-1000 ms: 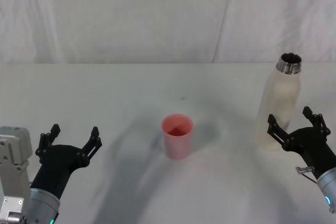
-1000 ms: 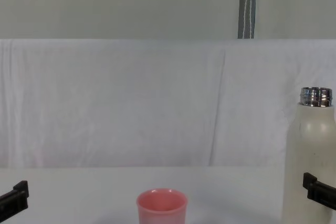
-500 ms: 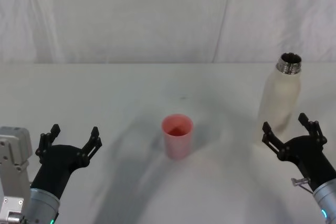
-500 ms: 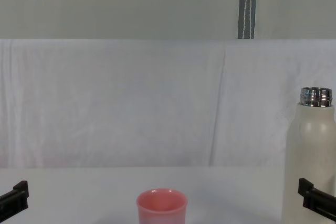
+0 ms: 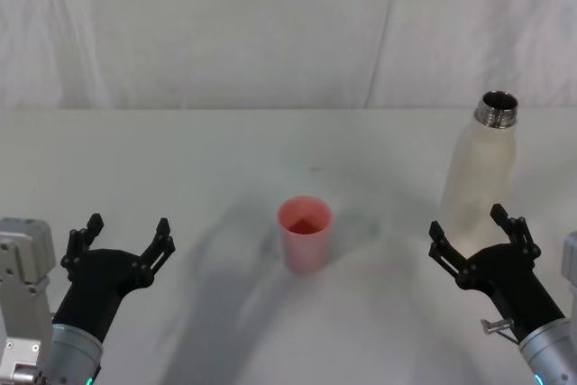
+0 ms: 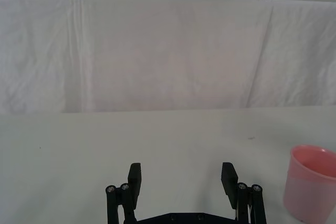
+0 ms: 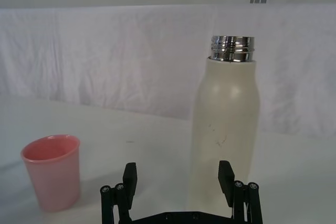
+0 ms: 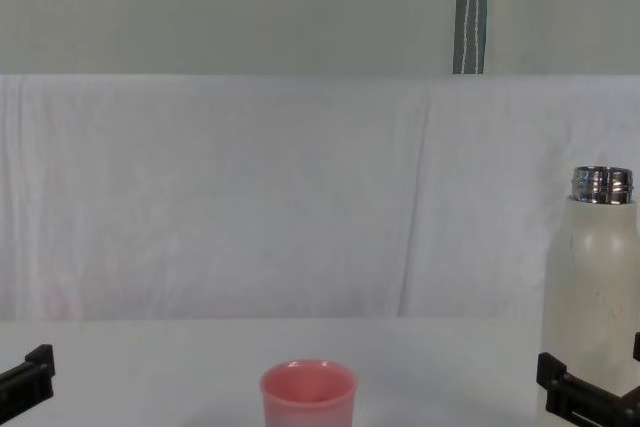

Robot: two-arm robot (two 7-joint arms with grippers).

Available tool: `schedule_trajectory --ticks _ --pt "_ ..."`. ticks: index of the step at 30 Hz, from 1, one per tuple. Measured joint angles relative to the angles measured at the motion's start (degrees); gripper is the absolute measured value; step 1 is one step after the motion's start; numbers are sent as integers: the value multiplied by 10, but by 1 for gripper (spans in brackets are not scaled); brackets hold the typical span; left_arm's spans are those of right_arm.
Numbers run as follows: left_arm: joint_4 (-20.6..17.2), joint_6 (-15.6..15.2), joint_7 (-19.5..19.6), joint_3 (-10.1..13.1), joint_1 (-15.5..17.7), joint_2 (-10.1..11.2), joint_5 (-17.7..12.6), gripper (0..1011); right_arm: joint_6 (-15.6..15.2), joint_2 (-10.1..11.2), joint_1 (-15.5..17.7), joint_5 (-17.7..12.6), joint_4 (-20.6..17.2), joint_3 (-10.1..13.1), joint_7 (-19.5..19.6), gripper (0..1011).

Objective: Grasp the thermos with one hand and pour water into the cup lid.

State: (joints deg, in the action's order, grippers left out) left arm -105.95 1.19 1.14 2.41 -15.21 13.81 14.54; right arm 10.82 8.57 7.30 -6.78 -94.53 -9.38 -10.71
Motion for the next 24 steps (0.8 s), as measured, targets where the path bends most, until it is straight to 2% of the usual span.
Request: schedule_trajectory --ticks 24 --pt "0 0 0 0 0 0 0 1001 -1 -3 12 0 -6 -3 1 1001"
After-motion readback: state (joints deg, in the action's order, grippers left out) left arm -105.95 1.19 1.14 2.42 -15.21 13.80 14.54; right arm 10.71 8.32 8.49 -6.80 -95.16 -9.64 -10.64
